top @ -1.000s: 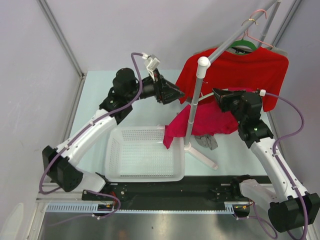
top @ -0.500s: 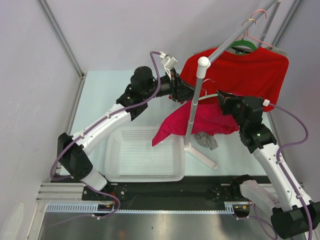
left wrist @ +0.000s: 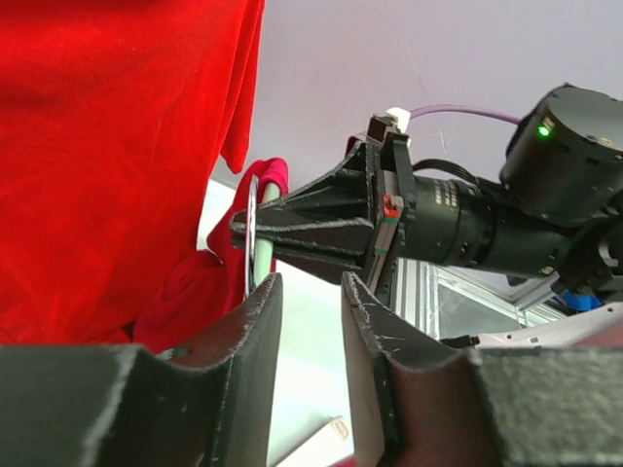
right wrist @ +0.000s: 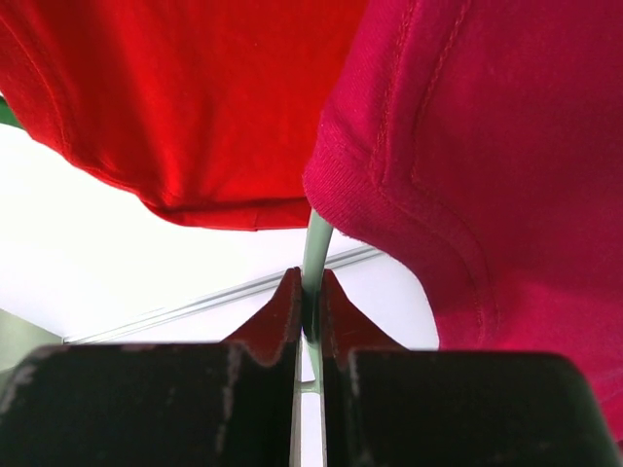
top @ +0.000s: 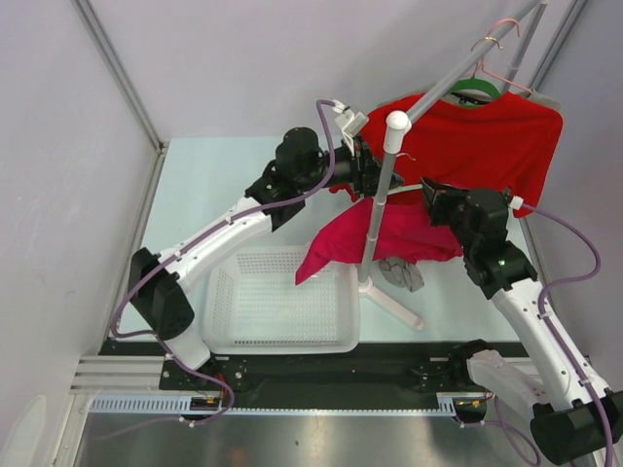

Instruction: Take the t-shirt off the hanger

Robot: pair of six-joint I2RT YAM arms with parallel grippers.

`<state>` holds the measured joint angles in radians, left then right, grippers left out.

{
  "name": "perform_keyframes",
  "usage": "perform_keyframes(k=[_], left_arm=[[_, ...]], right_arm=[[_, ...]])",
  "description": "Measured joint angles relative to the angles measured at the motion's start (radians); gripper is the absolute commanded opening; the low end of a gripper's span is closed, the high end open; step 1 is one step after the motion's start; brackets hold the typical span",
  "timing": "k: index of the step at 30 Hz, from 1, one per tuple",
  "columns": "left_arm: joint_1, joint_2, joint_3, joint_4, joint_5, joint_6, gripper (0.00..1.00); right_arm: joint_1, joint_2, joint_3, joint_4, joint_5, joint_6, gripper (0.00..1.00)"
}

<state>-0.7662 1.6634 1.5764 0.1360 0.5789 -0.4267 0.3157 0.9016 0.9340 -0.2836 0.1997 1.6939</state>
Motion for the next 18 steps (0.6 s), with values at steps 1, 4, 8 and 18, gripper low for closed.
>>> perform_keyframes(k=[1,4,8,18], left_arm=[[0.0,0.008,0.01,-0.006,0.0,0.002,0.32],[-0.002,0.018,0.024,-0.021,0.0,0.008,0.33],[-0.004,0.014,0.022,-0.03,0.0,0.018,0.34],[0.018,-0.063,0.002,-0.117,-0.098,0.043,0.54]], right_arm=[[0.002,0.0,0.0,0.0,0.004,0.0,0.0],[0.011,0.0,0.002,-0.001,0.013,0.0,0.0],[0.015,0.0,0.005,-0.004,0.022,-0.001,0.0],[0.019,-0.004,0.007,-0.005,0.021,-0.002,0.0]])
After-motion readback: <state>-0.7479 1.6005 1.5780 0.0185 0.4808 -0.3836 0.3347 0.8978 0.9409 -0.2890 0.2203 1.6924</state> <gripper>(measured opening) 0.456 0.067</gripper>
